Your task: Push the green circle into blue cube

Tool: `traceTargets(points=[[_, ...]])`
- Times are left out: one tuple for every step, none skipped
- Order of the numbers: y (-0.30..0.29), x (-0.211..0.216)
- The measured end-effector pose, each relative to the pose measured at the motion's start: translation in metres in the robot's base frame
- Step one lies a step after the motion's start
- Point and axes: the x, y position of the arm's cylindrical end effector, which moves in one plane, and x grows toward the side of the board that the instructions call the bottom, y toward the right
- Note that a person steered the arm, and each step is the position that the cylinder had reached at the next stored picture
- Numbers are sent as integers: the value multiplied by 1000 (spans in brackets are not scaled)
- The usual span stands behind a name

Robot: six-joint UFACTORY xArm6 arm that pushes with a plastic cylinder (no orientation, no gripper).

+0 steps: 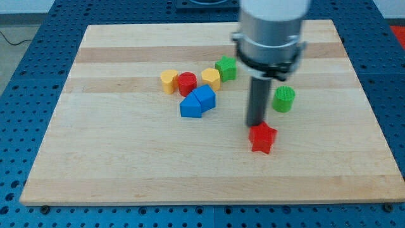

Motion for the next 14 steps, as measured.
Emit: traceTargets(points=[[65,0],[109,-8],[111,-14],[112,-14],[128,-21],[113,-36],[72,-38],[21,-38],[15,-38],[51,-41],[63,-61],[38,-72],[9,-72],[1,-71]])
